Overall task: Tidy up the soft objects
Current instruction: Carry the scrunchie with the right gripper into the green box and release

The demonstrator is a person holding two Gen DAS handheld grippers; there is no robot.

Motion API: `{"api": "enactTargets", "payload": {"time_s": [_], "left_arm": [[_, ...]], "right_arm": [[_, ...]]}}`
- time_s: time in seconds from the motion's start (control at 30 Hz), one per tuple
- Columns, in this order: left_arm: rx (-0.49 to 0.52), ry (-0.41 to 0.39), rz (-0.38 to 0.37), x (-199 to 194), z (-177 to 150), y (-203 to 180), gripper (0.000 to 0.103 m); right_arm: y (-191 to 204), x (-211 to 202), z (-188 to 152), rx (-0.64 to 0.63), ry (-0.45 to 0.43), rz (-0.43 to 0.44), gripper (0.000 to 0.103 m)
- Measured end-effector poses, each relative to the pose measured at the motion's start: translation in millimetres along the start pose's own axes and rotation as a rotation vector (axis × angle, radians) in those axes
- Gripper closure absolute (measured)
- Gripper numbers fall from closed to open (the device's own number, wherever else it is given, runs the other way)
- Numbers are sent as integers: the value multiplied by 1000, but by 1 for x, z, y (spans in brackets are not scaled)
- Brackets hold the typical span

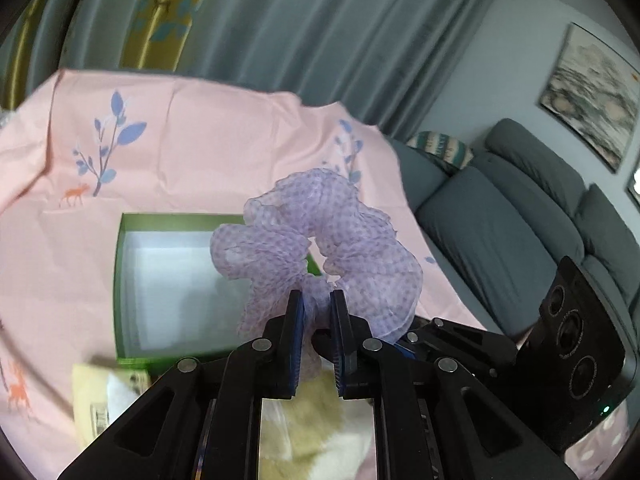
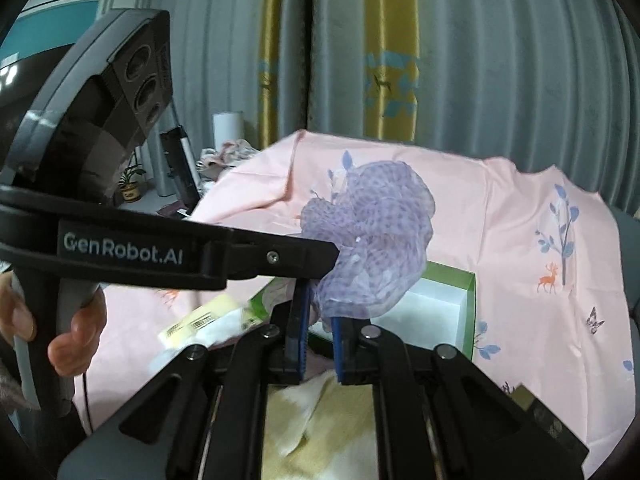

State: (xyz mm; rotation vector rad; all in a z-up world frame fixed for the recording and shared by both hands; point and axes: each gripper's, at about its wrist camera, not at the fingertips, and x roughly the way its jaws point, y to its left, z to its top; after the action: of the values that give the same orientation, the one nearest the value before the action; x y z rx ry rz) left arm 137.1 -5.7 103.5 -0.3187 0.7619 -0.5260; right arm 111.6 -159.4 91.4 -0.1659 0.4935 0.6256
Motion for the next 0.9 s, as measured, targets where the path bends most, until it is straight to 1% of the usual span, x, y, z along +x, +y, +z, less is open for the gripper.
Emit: {"api": "enactTargets", "payload": {"time_s": [0.1, 0.17, 0.3, 0.33, 0.37, 0.4, 0.43, 0.47, 0.5, 0.53, 0.57, 0.6, 0.63, 0.7, 0.77, 0.8, 0.87, 0.9], "left_arm": [[-49, 51, 29, 28, 15, 21, 91], [-77, 93, 63, 49, 20, 37, 91], [-88, 168, 138, 78, 19, 54, 91], [-95, 185, 155, 85, 19, 58, 91], [-106, 202, 172, 90, 19, 62, 91], [-127, 230, 189, 96, 18, 69, 91], [-142, 243, 204, 100, 18, 74, 89], [-154, 255, 225, 102, 19, 77, 88], [-163, 267, 247, 103, 19, 81, 80], [-172, 268, 262, 102, 19, 84, 60], [-177, 262, 267, 98, 18, 85, 45], [-183, 247, 275, 93, 19, 88, 15], [-183, 225, 277, 87, 19, 88, 4], [-178, 193, 289, 74, 21, 88, 4], [-174, 180, 292, 63, 23, 88, 4], [-164, 159, 301, 53, 22, 85, 4], [-144, 133, 313, 39, 21, 81, 4], [-137, 121, 317, 34, 21, 79, 4]], "right_arm": [[-13, 35, 3, 34, 56, -7, 91], [-21, 60, 1, 77, 115, -4, 91], [-28, 105, -7, 123, 241, -29, 90], [-29, 114, -9, 126, 271, -44, 88], [-29, 121, -11, 128, 294, -54, 86], [-29, 126, -14, 131, 321, -69, 79], [-30, 130, -17, 134, 337, -87, 67], [-32, 130, -18, 135, 341, -104, 61], [-33, 128, -19, 133, 338, -125, 53], [-34, 125, -18, 135, 329, -134, 47], [-37, 119, -18, 141, 316, -138, 45], [-39, 113, -18, 150, 308, -143, 43], [-40, 110, -16, 155, 303, -146, 42], [-44, 93, -17, 163, 280, -155, 39], [-46, 79, -16, 167, 255, -155, 34], [-46, 71, -16, 168, 242, -155, 31], [-44, 54, -17, 164, 215, -154, 29], [-42, 43, -19, 164, 203, -154, 26]]}}
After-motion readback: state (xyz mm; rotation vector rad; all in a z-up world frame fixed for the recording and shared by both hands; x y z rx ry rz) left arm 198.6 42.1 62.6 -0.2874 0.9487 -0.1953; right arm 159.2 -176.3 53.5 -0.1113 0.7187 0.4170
